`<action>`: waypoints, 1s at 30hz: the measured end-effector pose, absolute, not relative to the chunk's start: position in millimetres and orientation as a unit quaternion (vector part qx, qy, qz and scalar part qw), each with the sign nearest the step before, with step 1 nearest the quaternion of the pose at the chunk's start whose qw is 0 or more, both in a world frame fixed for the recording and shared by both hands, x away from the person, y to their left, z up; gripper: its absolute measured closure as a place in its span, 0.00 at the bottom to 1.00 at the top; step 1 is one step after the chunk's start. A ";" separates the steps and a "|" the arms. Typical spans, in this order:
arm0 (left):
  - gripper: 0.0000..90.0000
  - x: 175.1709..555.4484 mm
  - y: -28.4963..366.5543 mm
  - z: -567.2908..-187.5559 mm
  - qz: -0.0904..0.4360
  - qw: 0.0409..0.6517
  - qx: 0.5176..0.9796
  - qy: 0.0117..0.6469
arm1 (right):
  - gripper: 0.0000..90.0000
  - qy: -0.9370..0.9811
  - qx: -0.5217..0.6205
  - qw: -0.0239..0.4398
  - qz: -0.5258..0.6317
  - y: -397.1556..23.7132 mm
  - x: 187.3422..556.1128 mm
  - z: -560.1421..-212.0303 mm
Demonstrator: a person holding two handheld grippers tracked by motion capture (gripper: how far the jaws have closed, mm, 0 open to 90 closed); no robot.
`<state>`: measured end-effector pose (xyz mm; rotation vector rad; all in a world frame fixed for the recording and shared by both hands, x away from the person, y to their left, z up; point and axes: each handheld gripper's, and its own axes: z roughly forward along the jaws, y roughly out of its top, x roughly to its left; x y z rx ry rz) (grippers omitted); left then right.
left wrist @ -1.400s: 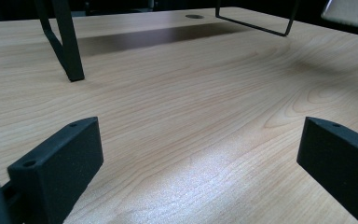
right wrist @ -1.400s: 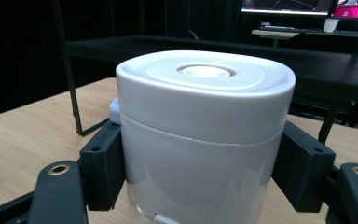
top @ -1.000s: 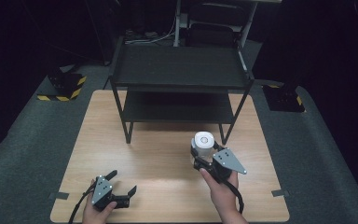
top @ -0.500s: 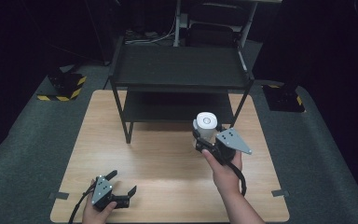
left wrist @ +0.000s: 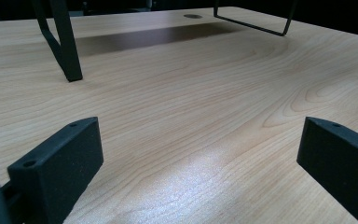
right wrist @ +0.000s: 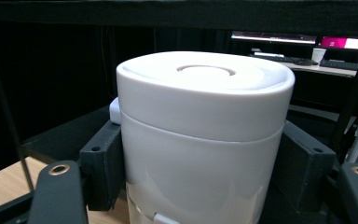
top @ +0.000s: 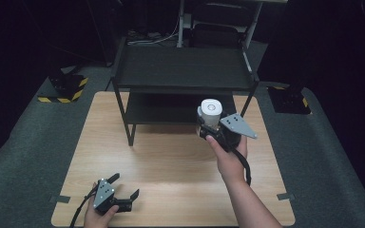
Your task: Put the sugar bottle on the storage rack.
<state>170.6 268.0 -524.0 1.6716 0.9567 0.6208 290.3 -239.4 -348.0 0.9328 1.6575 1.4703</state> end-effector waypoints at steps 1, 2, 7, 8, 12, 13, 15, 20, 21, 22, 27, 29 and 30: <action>0.01 170.7 268.2 -524.0 0.260 0.531 0.701 0.401 | 0.32 0.643 0.363 0.362 0.568 -237.8 294.9 -347.1; 0.01 170.8 268.3 -524.0 0.259 0.531 0.701 0.401 | 0.32 0.644 0.363 0.364 0.566 -236.8 297.5 -346.7; 0.01 171.0 268.7 -524.0 0.259 0.531 0.701 0.400 | 0.32 0.643 0.367 0.365 0.564 -232.6 310.6 -345.6; 0.01 171.0 268.7 -524.2 0.259 0.532 0.700 0.400 | 0.32 0.642 0.369 0.364 0.565 -232.2 313.8 -345.8; 0.01 171.3 269.2 -524.2 0.258 0.532 0.701 0.399 | 0.32 0.641 0.371 0.368 0.562 -228.7 322.3 -346.2; 0.01 171.5 269.5 -524.0 0.258 0.532 0.702 0.398 | 0.32 0.641 0.373 0.367 0.562 -228.2 324.7 -346.2; 0.01 171.3 269.3 -524.3 0.258 0.532 0.701 0.398 | 0.32 0.638 0.375 0.368 0.563 -227.1 329.6 -347.2; 0.01 171.2 269.5 -524.3 0.259 0.532 0.702 0.397 | 0.32 0.638 0.374 0.371 0.561 -224.9 339.2 -348.9; 0.01 171.2 269.6 -524.3 0.259 0.532 0.702 0.397 | 0.32 0.639 0.373 0.375 0.558 -223.5 340.8 -349.2; 0.01 171.3 269.6 -524.3 0.259 0.532 0.702 0.397 | 0.32 0.639 0.373 0.376 0.557 -222.9 342.5 -349.8; 0.01 171.5 270.1 -523.9 0.258 0.531 0.703 0.396 | 0.32 0.638 0.369 0.378 0.560 -223.0 353.4 -354.2; 0.01 171.5 270.0 -524.3 0.258 0.532 0.702 0.397 | 0.32 0.635 0.372 0.378 0.562 -223.8 357.9 -356.5; 0.01 171.5 270.0 -524.3 0.258 0.532 0.702 0.397 | 0.32 0.635 0.372 0.378 0.562 -223.8 357.9 -356.5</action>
